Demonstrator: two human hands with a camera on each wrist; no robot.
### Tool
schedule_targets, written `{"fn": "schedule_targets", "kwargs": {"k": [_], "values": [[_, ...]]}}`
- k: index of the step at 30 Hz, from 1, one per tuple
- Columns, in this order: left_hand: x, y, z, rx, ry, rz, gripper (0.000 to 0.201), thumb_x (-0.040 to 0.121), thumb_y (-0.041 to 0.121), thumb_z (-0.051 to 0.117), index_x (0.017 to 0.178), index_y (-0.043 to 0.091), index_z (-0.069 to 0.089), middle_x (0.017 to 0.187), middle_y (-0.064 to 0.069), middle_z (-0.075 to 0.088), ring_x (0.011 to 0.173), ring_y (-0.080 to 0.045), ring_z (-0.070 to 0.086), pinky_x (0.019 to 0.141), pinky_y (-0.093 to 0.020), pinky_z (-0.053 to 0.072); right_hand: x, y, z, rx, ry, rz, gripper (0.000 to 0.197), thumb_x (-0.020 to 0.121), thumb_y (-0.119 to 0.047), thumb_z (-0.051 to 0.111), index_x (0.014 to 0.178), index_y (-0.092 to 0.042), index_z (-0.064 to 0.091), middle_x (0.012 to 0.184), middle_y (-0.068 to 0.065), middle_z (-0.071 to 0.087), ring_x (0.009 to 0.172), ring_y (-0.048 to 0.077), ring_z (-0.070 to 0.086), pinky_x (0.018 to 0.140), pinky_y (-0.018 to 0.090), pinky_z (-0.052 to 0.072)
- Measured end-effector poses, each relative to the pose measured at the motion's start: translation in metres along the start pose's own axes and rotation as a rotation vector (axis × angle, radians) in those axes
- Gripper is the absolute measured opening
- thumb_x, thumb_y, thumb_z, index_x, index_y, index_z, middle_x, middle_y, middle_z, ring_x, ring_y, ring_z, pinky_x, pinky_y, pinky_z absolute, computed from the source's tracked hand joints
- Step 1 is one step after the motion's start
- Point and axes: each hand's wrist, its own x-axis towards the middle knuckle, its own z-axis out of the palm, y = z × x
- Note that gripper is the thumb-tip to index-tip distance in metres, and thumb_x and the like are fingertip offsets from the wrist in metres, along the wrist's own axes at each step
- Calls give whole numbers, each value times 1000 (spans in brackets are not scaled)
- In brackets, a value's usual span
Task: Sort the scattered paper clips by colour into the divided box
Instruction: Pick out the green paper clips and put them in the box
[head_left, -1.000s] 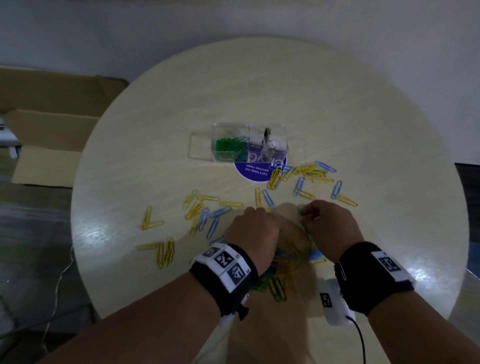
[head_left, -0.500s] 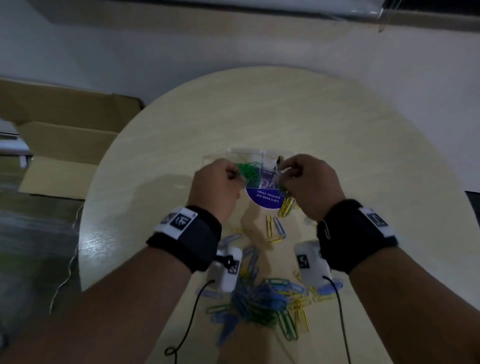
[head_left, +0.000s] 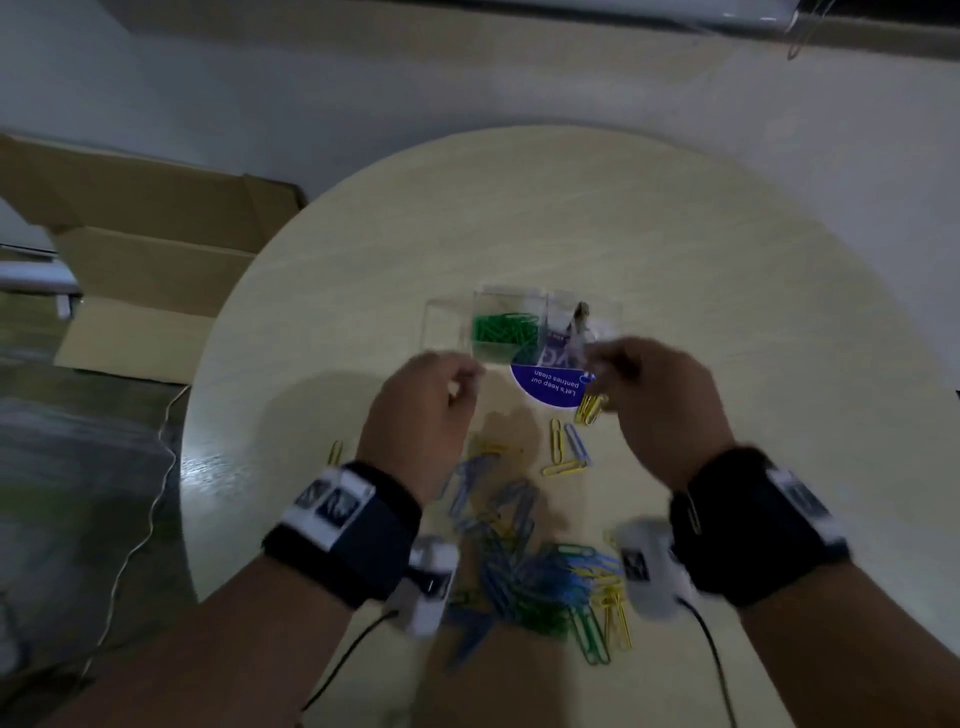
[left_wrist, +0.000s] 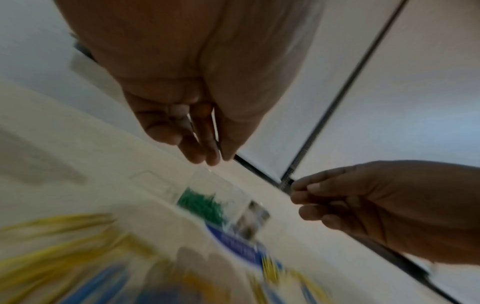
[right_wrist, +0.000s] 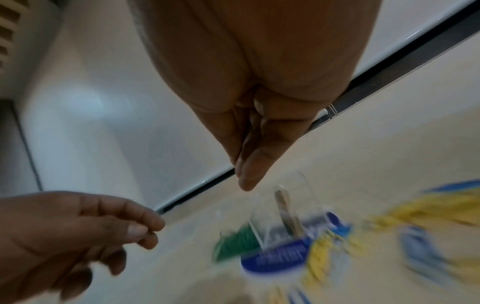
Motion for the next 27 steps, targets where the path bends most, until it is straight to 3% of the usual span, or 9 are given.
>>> {"fn": "schedule_targets", "kwargs": {"k": [3,7,10,16,18,21,23,25,27], "values": [[-72,-9,8,175,-326,179,18,92,17,54,104,22,67,100,1,64,90,-21,55,81,-41,48,-88,28,-1,-174,-148,-39,21,94,-19,55,110,-24,68,106,-1,70,94,17,64,85,26,48],[-141,-24,19,366,-562,345,37,90,25,55,127,28,56,133,4,52,119,-22,47,93,-40,46,-173,71,18,-423,-370,-243,45,88,-38,57,128,-18,56,131,4,57,124,28,50,106,32,37],[-150,-34,15,439,-546,325,47,85,34,58,131,37,49,146,3,39,132,-23,38,100,-41,41,-196,86,33,-605,-481,-267,74,81,-69,46,143,-30,37,157,5,23,146,34,13,116,44,23],[-131,-55,2,310,-493,219,44,70,47,66,114,43,66,148,-5,44,137,-27,37,105,-48,39,-171,83,37,-566,-404,-185,72,71,-83,41,136,-52,35,161,4,9,147,35,-4,117,52,15],[-127,-51,-3,221,-422,194,36,73,45,67,109,41,70,145,-1,48,134,-27,41,107,-46,38,-163,81,31,-491,-363,-185,67,72,-81,42,133,-52,42,160,0,13,147,32,-2,116,50,13],[-127,-45,-6,212,-268,238,26,81,27,65,106,30,72,124,1,62,113,-25,56,96,-42,45,-158,75,20,-420,-199,-265,62,75,-67,49,129,-37,53,147,-6,43,143,29,24,112,48,28],[-136,-41,-3,269,-289,317,27,83,19,63,108,23,70,117,1,64,106,-25,58,91,-42,47,-161,75,20,-433,-201,-330,65,75,-61,51,131,-28,54,139,-7,52,138,26,35,107,47,37],[-151,-41,2,307,-394,358,31,84,20,60,114,21,67,122,0,61,111,-24,56,94,-41,46,-170,76,30,-490,-302,-366,73,75,-64,51,135,-23,49,145,-3,46,140,26,32,106,46,38],[-165,-44,3,340,-454,367,36,85,24,59,120,22,64,128,1,58,119,-22,51,100,-39,43,-185,78,41,-559,-441,-360,80,74,-72,48,140,-29,40,157,0,26,146,29,15,113,47,30]]}}
